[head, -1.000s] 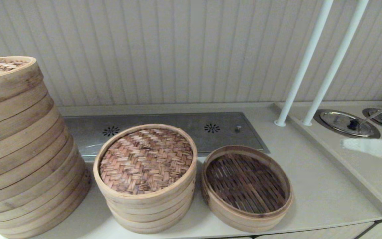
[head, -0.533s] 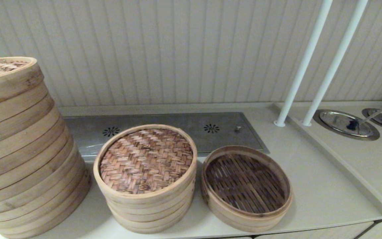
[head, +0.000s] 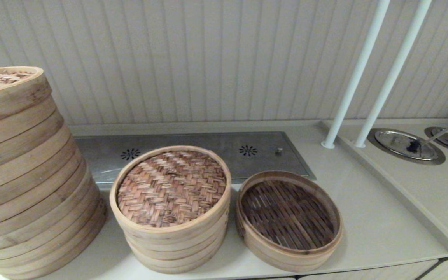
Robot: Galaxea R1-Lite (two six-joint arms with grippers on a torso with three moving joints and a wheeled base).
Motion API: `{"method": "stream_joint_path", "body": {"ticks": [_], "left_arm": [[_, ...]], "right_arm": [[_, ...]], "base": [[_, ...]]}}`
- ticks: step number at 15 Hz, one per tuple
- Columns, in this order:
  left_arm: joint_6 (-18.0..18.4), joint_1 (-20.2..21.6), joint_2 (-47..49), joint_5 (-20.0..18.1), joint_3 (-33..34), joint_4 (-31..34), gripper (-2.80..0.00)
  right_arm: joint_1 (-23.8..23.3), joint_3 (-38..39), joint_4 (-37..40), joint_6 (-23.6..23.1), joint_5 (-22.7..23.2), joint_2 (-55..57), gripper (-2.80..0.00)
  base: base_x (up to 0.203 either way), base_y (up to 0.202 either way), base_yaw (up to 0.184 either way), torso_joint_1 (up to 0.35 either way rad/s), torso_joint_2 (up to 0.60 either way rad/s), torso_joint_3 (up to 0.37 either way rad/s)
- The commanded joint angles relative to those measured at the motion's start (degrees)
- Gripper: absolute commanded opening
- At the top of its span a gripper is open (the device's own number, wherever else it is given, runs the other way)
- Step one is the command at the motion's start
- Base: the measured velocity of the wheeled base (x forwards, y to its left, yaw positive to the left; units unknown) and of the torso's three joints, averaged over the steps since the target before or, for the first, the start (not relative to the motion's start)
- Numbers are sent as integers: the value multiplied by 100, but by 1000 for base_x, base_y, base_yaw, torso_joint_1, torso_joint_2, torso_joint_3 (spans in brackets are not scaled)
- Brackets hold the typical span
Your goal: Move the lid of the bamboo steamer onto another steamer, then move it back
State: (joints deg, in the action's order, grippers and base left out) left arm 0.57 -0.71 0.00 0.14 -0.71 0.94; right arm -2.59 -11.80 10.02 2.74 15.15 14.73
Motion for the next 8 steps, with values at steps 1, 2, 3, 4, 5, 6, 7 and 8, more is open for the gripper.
{"method": "stream_joint_path", "body": {"ticks": [1, 2, 3, 4, 5, 6, 7, 8], "left_arm": [[-5, 0, 9, 4, 0, 1, -280], [-5, 0, 9, 4, 0, -2, -280], [3, 0, 9, 4, 0, -6, -280], [-1, 0, 9, 4, 0, -4, -280], [-4, 0, 9, 4, 0, 1, -280], [-4, 0, 9, 4, 0, 0, -280], [-5, 0, 9, 4, 0, 3, -280], [-4, 0, 9, 4, 0, -4, -280]], "right_arm": [[51, 269, -76, -13, -248, -687, -280], [118, 512, -171, -23, -470, -940, -280], [157, 635, -219, -34, -685, -1165, -280], [175, 689, -241, -29, -829, -1402, -280], [184, 746, -275, -9, -1038, -1491, -280], [188, 817, -325, 38, -1374, -1471, -280], [189, 895, -492, 125, -1500, -1465, -280], [189, 952, -631, 301, -1528, -1459, -280]], "base": [[0, 0, 0, 0, 0, 0], [0, 0, 0, 0, 0, 0], [0, 0, 0, 0, 0, 0], [0, 0, 0, 0, 0, 0], [0, 0, 0, 0, 0, 0], [0, 0, 0, 0, 0, 0], [0, 0, 0, 0, 0, 0], [0, 0, 0, 0, 0, 0]]}}
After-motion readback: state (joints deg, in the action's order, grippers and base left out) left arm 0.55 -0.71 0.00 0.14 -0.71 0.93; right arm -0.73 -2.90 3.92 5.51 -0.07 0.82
